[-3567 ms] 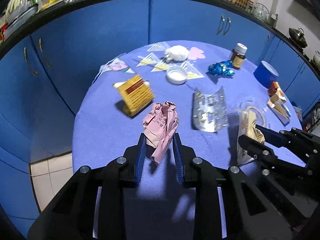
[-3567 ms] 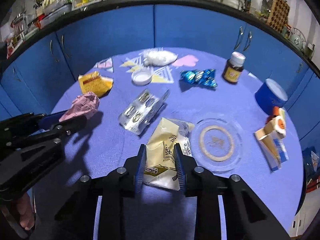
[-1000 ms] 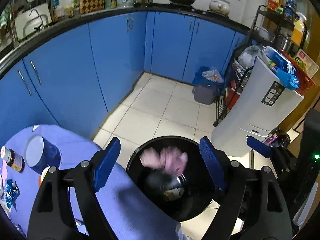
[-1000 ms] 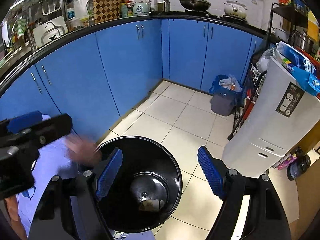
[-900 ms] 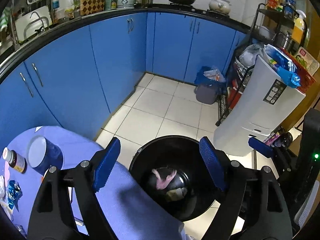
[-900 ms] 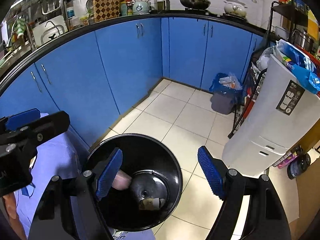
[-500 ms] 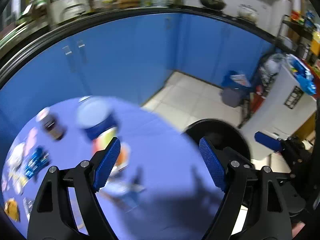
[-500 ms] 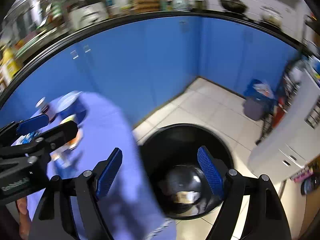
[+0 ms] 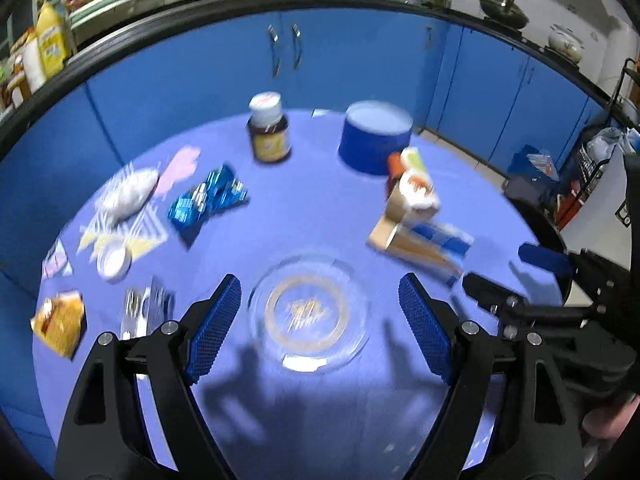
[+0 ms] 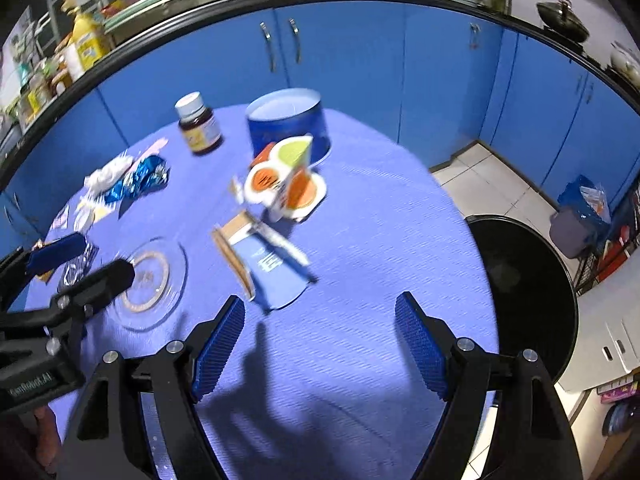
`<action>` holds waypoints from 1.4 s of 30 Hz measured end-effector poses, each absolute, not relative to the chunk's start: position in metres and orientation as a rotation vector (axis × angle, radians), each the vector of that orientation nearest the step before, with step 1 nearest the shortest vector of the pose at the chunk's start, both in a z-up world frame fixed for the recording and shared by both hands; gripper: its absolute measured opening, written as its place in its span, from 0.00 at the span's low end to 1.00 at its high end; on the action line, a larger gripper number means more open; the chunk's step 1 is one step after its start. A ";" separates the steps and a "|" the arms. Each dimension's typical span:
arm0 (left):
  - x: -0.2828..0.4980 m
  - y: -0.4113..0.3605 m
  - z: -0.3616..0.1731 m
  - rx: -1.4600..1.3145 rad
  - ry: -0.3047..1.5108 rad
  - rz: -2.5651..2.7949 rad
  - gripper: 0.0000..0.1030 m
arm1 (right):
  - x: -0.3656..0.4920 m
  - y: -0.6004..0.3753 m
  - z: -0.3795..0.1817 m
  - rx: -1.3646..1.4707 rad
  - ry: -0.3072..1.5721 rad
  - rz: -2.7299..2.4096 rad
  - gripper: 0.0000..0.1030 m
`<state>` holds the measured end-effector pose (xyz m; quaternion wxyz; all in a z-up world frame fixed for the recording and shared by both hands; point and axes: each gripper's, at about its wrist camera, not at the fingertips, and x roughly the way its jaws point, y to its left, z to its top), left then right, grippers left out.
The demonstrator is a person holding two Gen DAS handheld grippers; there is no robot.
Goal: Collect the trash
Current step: 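Return to the table and grasp the torn blue carton with right tool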
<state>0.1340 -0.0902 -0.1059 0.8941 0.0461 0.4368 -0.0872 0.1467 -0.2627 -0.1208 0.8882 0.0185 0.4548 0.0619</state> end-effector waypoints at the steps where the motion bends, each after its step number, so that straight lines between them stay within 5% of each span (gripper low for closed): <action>1: 0.131 -0.089 -0.110 0.095 0.915 -0.177 0.78 | 0.146 -0.259 -0.122 0.026 0.945 0.132 0.74; 35: 0.161 -0.100 -0.147 0.094 0.975 -0.250 0.86 | 0.178 -0.262 -0.143 -0.049 0.910 0.157 0.73; 37: 0.161 -0.100 -0.147 0.094 0.973 -0.259 0.86 | 0.179 -0.259 -0.142 -0.053 0.904 0.181 0.68; 42: 0.161 -0.100 -0.146 0.092 0.965 -0.278 0.84 | 0.177 -0.247 -0.139 -0.092 0.884 0.241 0.38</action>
